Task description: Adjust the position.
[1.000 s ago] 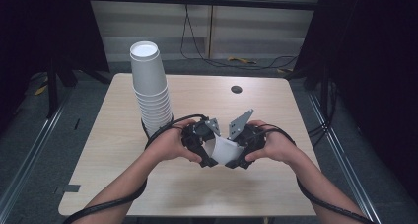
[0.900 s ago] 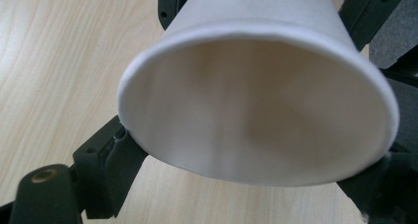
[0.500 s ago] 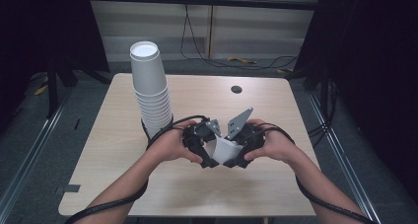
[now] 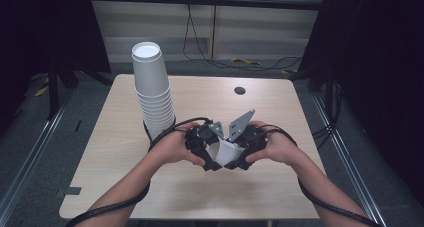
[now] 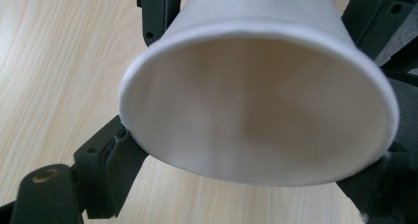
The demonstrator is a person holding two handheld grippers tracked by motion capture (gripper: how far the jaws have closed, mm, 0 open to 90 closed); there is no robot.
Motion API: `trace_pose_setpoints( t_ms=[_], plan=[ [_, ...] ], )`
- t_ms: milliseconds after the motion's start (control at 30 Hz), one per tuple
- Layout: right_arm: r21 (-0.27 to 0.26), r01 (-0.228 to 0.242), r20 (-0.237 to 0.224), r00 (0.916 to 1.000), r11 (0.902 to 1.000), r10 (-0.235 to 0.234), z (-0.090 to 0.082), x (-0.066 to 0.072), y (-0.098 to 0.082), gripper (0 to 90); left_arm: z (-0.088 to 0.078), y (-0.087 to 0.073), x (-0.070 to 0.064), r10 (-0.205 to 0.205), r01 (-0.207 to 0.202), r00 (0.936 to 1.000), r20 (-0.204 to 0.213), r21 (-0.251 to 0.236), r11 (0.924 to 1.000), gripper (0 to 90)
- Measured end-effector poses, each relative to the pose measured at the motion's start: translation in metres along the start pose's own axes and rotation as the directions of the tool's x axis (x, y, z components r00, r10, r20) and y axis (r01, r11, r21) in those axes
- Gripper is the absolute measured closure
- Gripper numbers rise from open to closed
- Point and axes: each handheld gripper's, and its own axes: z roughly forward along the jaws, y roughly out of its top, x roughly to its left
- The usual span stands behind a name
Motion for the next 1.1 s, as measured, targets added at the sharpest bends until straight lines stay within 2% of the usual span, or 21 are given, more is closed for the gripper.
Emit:
trace_pose_setpoints(
  t_ms=[167, 367, 433, 633, 867, 1100],
  plan=[
    [-0.017, 0.005, -0.001, 1.0, 0.9998, -0.005, -0.002, -0.001, -0.002, 22.5, -0.002, 0.001, 0.0, -0.007, 0.007, 1.0, -0.002, -0.002, 1.0, 15.6],
    [-0.039, -0.002, 0.012, 0.9999, 0.9992, 0.002, -0.002, -0.001, -0.004, 23.6, -0.003, 0.001, 0.001, 0.01, -0.01, 0.9999, -0.011, -0.006, 0.9999, 16.1],
    [-0.047, -0.012, 0.012, 0.9998, 0.9988, 0.013, -0.003, -0.001, -0.006, 23.7, -0.003, 0.001, 0.001, 0.028, -0.029, 0.9994, -0.018, -0.017, 0.9994, 15.9],
    [-0.079, -0.028, 0.005, 0.9996, 0.9964, 0.029, -0.005, -0.002, -0.01, 23.2, -0.004, -0.001, 0.002, 0.044, -0.044, 0.999, -0.011, -0.052, 0.9977, 14.7],
    [-0.124, -0.043, -0.001, 0.9991, 0.9913, 0.043, -0.007, -0.002, -0.015, 22.8, -0.007, -0.003, 0.005, 0.041, -0.04, 0.9991, 0.013, -0.1, 0.9942, 13.7],
    [-0.142, -0.055, -0.009, 0.9985, 0.9883, 0.054, -0.009, -0.003, -0.016, 22.7, -0.009, -0.004, 0.005, 0.04, -0.037, 0.9989, 0.023, -0.125, 0.9915, 13.4]
  ],
)
